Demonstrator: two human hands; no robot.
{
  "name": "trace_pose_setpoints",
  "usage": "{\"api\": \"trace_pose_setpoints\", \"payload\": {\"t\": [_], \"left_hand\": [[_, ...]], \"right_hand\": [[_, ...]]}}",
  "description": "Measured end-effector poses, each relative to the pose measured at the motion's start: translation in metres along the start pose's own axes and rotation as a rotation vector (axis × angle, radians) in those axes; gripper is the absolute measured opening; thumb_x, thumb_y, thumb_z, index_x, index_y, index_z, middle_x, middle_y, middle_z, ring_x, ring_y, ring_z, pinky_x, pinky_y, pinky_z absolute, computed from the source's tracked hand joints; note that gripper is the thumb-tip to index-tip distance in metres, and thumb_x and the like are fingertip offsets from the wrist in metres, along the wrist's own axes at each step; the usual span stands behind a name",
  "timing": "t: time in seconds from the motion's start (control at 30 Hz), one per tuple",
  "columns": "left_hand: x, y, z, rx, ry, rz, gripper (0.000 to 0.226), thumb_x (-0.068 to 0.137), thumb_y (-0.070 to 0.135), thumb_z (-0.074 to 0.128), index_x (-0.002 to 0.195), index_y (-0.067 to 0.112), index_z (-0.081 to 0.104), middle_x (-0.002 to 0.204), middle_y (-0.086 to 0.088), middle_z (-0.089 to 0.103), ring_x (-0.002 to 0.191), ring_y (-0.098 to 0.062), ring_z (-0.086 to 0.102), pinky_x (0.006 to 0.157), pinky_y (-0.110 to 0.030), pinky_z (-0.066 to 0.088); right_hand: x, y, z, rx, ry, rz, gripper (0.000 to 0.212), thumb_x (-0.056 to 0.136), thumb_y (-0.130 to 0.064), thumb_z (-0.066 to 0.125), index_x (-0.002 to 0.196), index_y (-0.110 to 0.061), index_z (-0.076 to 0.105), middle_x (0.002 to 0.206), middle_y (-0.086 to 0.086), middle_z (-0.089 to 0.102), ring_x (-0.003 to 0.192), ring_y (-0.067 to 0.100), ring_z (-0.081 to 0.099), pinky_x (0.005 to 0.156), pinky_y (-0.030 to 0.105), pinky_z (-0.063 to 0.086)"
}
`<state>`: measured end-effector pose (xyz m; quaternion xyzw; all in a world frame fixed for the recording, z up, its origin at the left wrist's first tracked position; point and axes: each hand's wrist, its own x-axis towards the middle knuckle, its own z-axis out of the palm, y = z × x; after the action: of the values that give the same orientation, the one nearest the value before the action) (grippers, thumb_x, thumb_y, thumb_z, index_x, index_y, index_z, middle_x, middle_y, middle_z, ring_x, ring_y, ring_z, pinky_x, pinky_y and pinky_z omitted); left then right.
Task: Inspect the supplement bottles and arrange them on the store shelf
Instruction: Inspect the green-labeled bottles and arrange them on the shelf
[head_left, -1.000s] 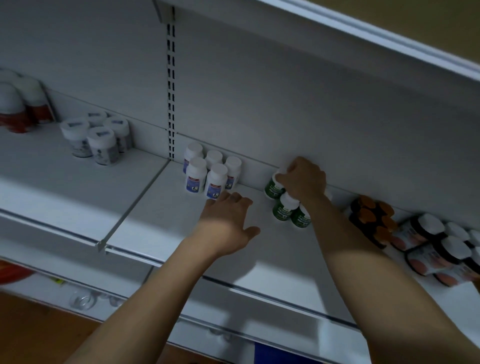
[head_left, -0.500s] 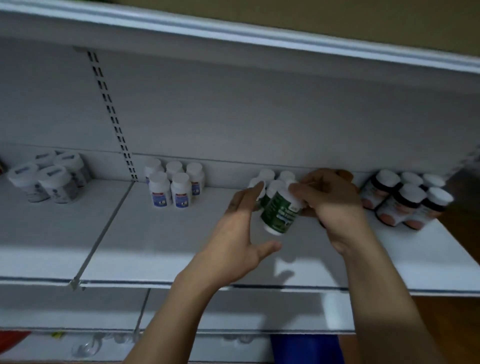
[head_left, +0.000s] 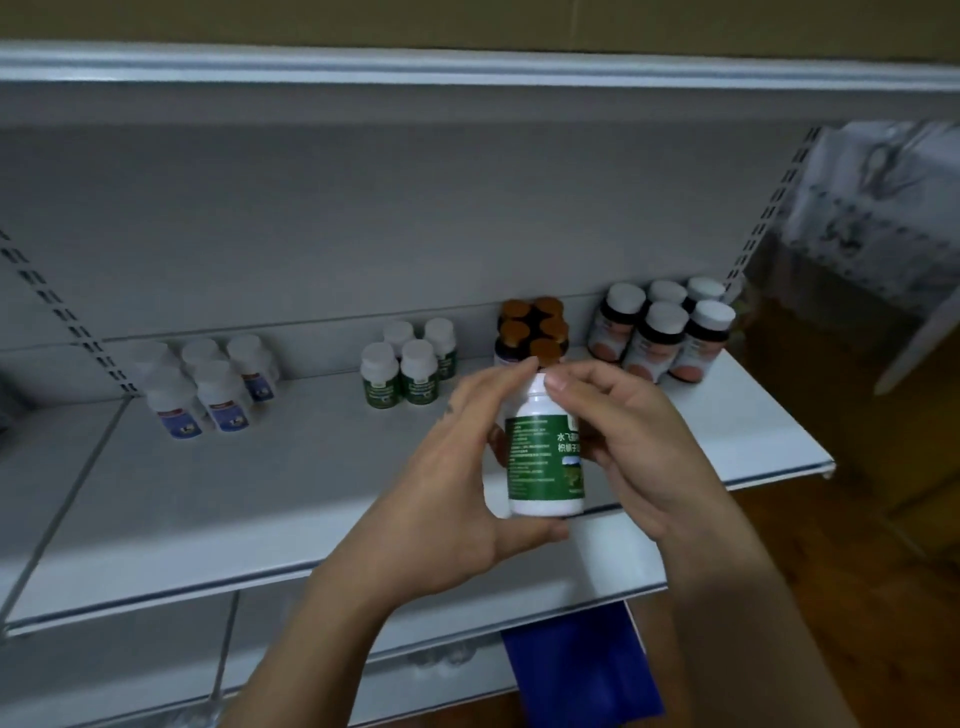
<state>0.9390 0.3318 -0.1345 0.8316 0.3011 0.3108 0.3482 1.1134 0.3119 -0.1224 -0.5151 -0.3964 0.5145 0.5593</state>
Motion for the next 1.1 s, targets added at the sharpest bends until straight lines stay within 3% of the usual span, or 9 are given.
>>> {"api": "trace_pose_setpoints", "payload": {"t": [0.07,0.2,0.4,0.6,0.9,1.1], "left_hand": [[0.005,0.006,0.005,0.006,0.002,0.020,0.102,0.063,0.033,0.090,0.146,0.034,0.032,0.134,0.021,0.037,0.104,0.004,0.048,0.078,-0.005,0.038],[0.012,0.013,0.015,0.026,0.036,0.014,0.100,0.063,0.031,0.091,0.145,0.031,0.036,0.132,0.015,0.041,0.102,0.000,0.050,0.078,-0.007,0.039],[0.017,0.022,0.035,0.044,0.071,-0.034,0.102,0.064,0.032,0.090,0.148,0.032,0.032,0.135,0.016,0.038,0.107,0.006,0.047,0.084,-0.006,0.038],[0.016,0.025,0.048,0.093,0.092,-0.127,0.107,0.062,0.037,0.089,0.147,0.043,0.025,0.135,0.029,0.033,0.104,-0.001,0.049,0.079,-0.007,0.038],[0.012,0.034,0.071,0.146,0.164,-0.209,0.108,0.059,0.041,0.090,0.146,0.042,0.026,0.134,0.032,0.033,0.102,-0.003,0.049,0.077,-0.006,0.038],[0.010,0.028,0.072,0.177,0.166,-0.256,0.108,0.062,0.038,0.089,0.146,0.047,0.021,0.133,0.035,0.034,0.107,-0.002,0.049,0.076,-0.008,0.041]], "right_hand": [[-0.002,0.002,-0.016,0.084,-0.088,0.039,0.035,0.076,-0.026,0.078,0.106,-0.010,0.069,0.093,0.008,0.073,0.085,0.018,0.067,0.080,0.033,0.053],[-0.008,0.008,-0.044,0.137,-0.277,0.131,0.044,0.079,-0.016,0.067,0.123,-0.013,0.063,0.113,0.015,0.071,0.103,0.028,0.067,0.091,0.042,0.053],[-0.007,0.014,-0.064,0.160,-0.435,0.164,0.048,0.080,-0.008,0.065,0.128,-0.006,0.058,0.119,0.023,0.066,0.102,0.029,0.067,0.076,0.031,0.057],[0.002,0.020,-0.081,0.174,-0.581,0.153,0.063,0.074,-0.007,0.071,0.134,-0.005,0.053,0.127,0.025,0.061,0.113,0.033,0.062,0.094,0.038,0.052],[0.009,0.030,-0.095,0.264,-0.693,0.213,0.062,0.073,-0.007,0.069,0.133,-0.002,0.053,0.115,0.016,0.067,0.103,0.025,0.065,0.084,0.029,0.055],[0.014,0.032,-0.093,0.190,-0.641,0.206,0.065,0.067,-0.007,0.077,0.128,-0.012,0.058,0.114,0.014,0.069,0.104,0.026,0.066,0.084,0.031,0.056]]}}
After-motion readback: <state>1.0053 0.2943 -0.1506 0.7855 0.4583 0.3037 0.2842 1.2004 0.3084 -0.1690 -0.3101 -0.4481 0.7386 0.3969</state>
